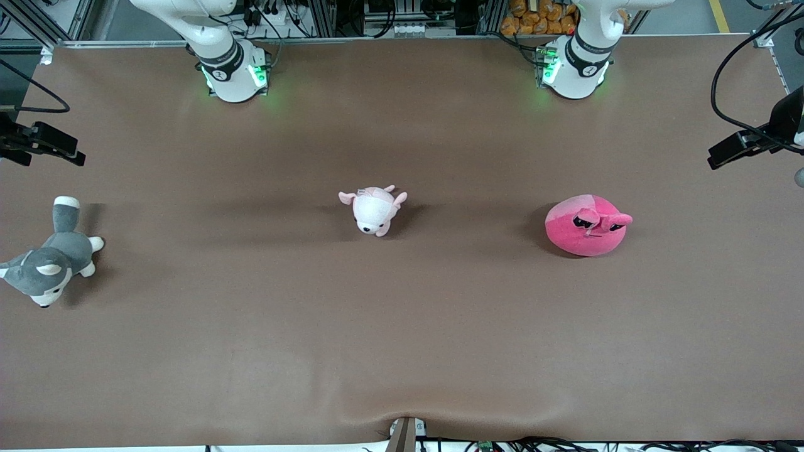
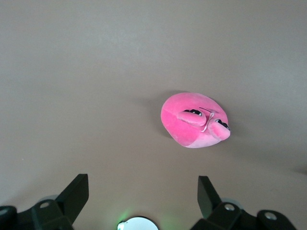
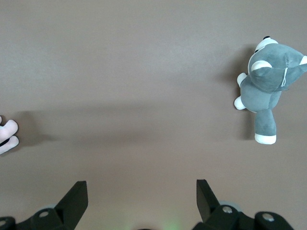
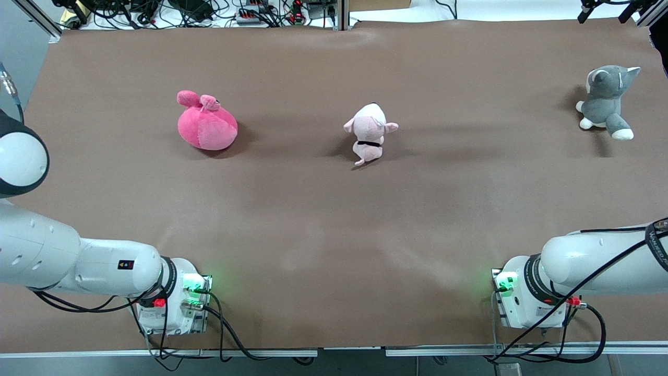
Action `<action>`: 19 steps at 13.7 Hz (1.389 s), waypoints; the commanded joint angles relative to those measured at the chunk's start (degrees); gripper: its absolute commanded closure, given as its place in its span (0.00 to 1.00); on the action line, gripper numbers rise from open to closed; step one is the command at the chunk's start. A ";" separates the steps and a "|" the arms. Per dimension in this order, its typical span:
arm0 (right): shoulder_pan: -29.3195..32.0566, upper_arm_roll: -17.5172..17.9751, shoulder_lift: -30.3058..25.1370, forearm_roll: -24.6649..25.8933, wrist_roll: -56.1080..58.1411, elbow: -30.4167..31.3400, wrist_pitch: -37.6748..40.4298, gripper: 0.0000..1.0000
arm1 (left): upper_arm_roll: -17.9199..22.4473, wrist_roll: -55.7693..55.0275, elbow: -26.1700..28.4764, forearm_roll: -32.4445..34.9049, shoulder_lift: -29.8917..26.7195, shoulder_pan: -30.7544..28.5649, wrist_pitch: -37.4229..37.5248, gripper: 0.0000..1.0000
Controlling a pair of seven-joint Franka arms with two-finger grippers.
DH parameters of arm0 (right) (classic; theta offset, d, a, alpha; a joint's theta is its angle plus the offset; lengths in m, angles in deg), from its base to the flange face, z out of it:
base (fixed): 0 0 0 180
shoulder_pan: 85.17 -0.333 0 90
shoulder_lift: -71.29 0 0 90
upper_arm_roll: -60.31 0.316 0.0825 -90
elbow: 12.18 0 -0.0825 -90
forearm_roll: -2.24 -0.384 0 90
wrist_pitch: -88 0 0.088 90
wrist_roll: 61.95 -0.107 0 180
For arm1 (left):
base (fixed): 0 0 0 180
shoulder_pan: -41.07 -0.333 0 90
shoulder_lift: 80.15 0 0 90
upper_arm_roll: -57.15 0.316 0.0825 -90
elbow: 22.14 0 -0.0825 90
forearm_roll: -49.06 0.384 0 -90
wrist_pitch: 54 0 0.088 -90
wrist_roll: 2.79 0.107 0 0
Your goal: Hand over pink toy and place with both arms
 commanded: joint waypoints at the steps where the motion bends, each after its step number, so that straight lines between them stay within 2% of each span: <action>1: 1.16 0.77 -0.34 -0.52 0.65 0.12 0.57 0.00 | -0.17 -1.31 0.30 -1.07 0.15 -0.20 0.12 0.00; 7: 1.24 0.77 -0.34 -0.52 0.74 0.12 0.57 0.00 | -0.34 -1.92 -0.58 -0.89 -0.11 0.32 -0.59 0.00; 10: 1.24 0.76 -0.34 -0.52 0.74 0.12 0.66 0.00 | 0.01 -8.33 -0.23 -3.18 -0.64 -0.64 -1.64 0.00; 15: 1.24 0.77 -0.34 -0.52 0.74 0.12 0.92 0.00 | 0.10 -9.04 -0.23 -2.56 -0.12 -0.56 -1.64 0.00; 19: 1.24 0.77 -0.34 -0.52 0.74 0.21 0.92 0.00 | 0.10 -14.40 -0.14 -2.56 -0.47 -0.64 -1.29 0.00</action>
